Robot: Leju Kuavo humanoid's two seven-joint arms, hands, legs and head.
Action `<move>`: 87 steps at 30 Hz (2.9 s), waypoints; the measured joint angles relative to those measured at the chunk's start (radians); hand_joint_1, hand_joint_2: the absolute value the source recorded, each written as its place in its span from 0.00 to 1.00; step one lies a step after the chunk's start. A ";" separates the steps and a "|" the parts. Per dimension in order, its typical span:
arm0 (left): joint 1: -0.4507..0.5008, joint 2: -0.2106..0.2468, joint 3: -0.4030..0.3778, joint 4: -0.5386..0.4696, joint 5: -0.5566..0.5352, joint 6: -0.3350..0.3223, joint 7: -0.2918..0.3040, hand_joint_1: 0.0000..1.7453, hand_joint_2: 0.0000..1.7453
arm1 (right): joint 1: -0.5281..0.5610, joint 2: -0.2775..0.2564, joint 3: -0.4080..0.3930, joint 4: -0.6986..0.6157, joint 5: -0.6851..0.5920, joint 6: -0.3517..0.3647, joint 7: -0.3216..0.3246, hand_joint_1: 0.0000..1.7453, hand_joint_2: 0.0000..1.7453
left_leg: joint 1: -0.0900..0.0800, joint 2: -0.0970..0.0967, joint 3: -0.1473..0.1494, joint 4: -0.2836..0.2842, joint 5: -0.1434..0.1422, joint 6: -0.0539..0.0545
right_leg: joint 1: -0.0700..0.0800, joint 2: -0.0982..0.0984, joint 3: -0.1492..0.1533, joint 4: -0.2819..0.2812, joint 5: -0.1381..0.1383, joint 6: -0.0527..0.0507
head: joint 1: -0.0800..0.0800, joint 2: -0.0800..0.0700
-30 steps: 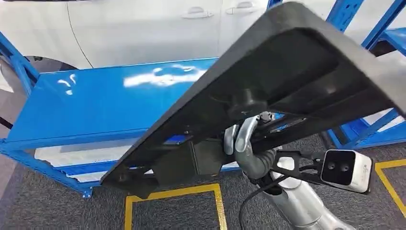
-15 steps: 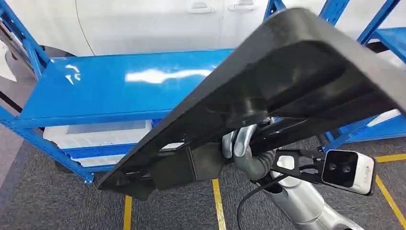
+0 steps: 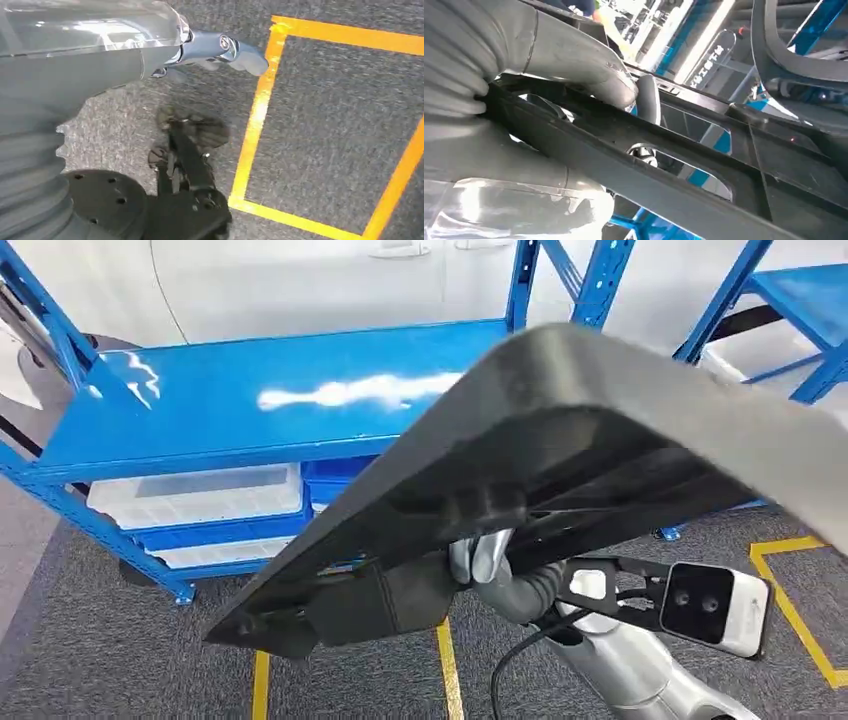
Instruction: Take the parts from the cabinet and place them on the table.
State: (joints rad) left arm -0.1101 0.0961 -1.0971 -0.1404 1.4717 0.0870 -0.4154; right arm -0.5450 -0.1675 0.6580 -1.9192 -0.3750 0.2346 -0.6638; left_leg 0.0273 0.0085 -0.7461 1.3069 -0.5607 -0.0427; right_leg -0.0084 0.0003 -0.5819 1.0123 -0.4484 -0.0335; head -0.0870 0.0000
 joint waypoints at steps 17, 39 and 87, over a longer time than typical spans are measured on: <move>0.007 -0.002 0.028 0.003 0.000 0.008 -0.002 0.00 1.00 | -0.041 -0.022 0.003 0.045 -0.135 -0.066 0.075 1.00 1.00 | -0.011 0.004 0.196 -0.311 0.109 0.061 | -0.006 -0.001 -0.151 0.286 -0.090 0.065 | 0.000 0.000; 0.018 0.000 0.025 0.003 -0.003 0.000 0.003 0.00 1.00 | 0.053 -0.126 0.044 -0.090 0.064 -0.094 0.031 1.00 1.00 | -0.011 -0.005 0.165 -0.278 0.106 0.035 | 0.001 0.005 -0.009 0.011 0.003 0.043 | 0.000 0.000; 0.015 -0.008 -0.053 0.003 -0.013 -0.024 0.007 0.00 1.00 | 0.270 -0.093 0.042 -0.144 0.305 -0.059 0.019 1.00 1.00 | -0.014 -0.126 0.134 -0.289 0.142 0.034 | -0.010 0.035 0.034 -0.022 -0.009 0.024 | 0.000 0.000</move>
State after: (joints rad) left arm -0.0955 0.0878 -1.1502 -0.1373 1.4588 0.0630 -0.4082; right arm -0.2755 -0.2609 0.6997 -2.0631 -0.0699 0.1751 -0.6447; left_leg 0.0136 -0.1177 -0.6120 1.0176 -0.4183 -0.0090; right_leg -0.0184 0.0352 -0.5478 0.9907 -0.4575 -0.0100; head -0.0870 0.0000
